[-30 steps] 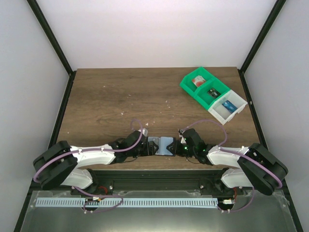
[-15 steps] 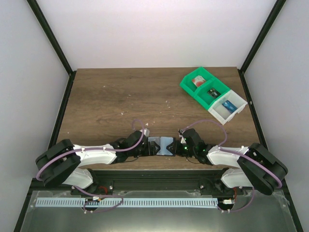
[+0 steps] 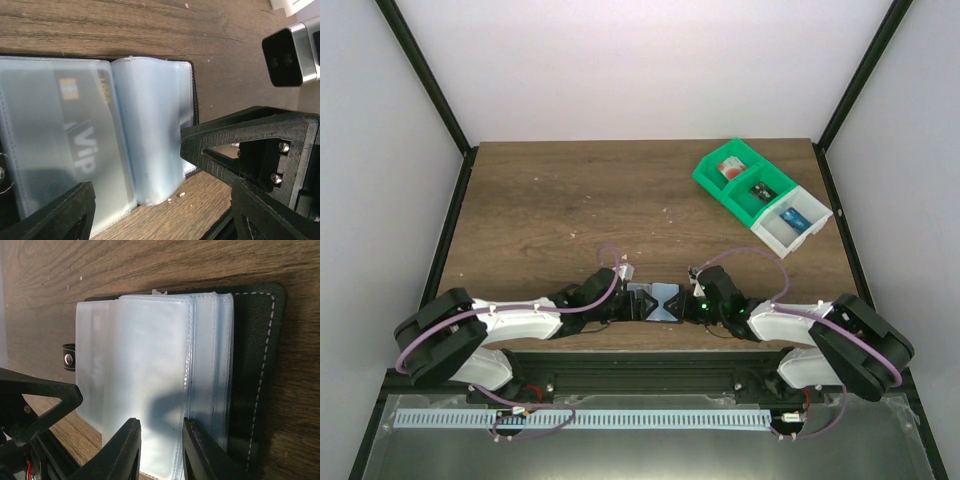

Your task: Take the credit cards out of the card holder

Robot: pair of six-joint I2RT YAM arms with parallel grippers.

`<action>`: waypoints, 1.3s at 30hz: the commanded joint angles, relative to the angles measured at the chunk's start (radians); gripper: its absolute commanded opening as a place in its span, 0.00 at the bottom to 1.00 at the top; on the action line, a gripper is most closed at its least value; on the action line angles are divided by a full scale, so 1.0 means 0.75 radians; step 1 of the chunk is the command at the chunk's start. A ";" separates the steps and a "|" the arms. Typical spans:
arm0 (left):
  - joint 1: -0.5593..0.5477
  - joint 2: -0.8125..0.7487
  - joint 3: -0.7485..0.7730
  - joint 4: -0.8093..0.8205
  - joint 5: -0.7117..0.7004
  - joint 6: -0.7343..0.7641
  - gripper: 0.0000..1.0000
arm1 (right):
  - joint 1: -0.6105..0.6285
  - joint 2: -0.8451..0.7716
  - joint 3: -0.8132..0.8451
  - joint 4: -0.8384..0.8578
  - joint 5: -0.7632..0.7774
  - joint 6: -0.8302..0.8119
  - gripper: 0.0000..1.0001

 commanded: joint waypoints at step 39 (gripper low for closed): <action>-0.005 -0.015 0.058 -0.203 -0.141 0.033 0.79 | 0.010 0.029 -0.046 -0.037 -0.010 0.011 0.26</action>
